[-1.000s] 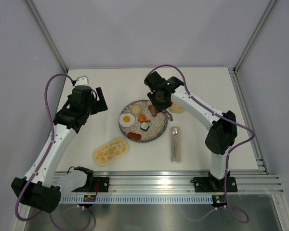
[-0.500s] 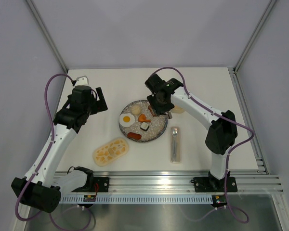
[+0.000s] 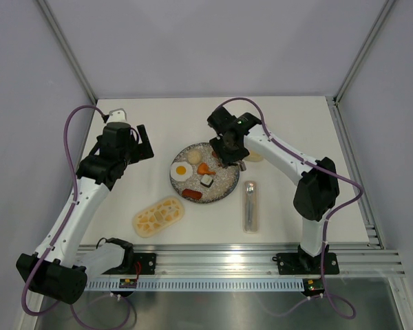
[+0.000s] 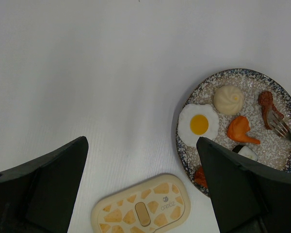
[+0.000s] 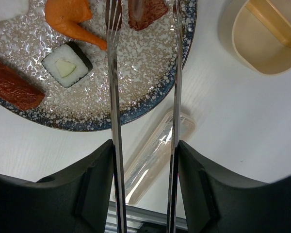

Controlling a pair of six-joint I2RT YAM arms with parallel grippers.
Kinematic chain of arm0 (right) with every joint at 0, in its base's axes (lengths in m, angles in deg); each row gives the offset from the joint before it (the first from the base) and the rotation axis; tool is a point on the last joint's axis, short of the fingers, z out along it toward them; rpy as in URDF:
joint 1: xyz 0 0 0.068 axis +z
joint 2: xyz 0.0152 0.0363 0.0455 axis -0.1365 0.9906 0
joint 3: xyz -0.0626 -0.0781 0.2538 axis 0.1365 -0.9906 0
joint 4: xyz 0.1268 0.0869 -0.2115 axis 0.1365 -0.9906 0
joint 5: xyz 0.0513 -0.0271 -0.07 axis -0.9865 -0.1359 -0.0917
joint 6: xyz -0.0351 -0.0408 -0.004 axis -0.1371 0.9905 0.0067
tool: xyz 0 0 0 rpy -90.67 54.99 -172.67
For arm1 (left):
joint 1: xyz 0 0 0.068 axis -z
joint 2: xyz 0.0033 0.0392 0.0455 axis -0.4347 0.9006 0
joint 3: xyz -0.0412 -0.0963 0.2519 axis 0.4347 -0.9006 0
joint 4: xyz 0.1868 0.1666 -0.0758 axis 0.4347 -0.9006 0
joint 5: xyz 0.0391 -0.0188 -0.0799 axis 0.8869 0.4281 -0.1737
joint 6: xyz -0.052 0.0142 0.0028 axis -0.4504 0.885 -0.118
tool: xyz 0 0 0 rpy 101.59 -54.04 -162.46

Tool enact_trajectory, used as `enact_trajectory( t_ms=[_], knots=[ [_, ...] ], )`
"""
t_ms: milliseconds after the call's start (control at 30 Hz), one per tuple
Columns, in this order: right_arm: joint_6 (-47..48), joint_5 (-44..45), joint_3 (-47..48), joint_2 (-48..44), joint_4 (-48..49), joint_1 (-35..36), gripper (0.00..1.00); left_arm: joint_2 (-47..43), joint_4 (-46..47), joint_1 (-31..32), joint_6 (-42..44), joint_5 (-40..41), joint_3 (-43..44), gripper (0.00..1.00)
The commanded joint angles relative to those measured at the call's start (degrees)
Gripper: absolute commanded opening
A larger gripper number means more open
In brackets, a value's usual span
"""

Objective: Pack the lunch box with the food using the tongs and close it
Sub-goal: Pick up the fake food from the plate.

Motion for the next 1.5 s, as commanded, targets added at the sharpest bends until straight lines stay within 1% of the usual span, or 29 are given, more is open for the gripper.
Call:
enact_trajectory(
  t_ms=[0,467,900,1033,1133,1167,1267,1300,1367,1467],
  knots=[
    [0.78,-0.55,0.01,-0.07,0.71,-0.23,0.59,-1.16,2.61,-0.21,-0.22,0.43,-0.35,0.99],
    [1.14,-1.70,-1.22,0.64,2.03,-0.85,0.62,-0.90,2.70,-0.21,-0.13,0.79,-0.62,0.99],
    [1.22,-4.42,-3.77,0.72,4.31,-2.25,0.61,-1.07,2.61,-0.21,-0.04,1.05,-0.70,0.99],
    [1.05,-4.68,-4.04,0.55,4.40,-2.26,0.59,-1.07,2.70,-0.21,-0.04,1.05,-0.70,0.99],
    [0.96,-4.60,-3.95,0.20,4.14,-2.34,0.54,-1.07,2.61,-0.21,-0.13,0.96,-0.71,0.99],
    [0.96,-4.34,-3.78,0.11,4.05,-2.34,0.51,-1.16,2.61,-0.21,-0.13,0.96,-0.70,0.99],
    [0.96,-4.07,-2.99,0.02,3.35,-2.34,0.45,-1.16,2.61,-0.21,-0.13,0.96,-0.70,0.99],
    [0.96,-4.07,-2.81,-0.16,3.09,-2.26,0.42,-1.16,2.52,-0.21,-0.13,0.96,-0.70,0.99],
    [0.96,-3.90,-2.46,-0.42,2.91,-2.34,0.38,-1.16,2.52,-0.21,-0.13,0.96,-0.79,0.99],
    [0.78,-3.37,-1.93,-1.30,2.38,-2.34,0.34,-1.33,2.52,-0.21,-0.04,0.96,-0.70,0.99]
  ],
)
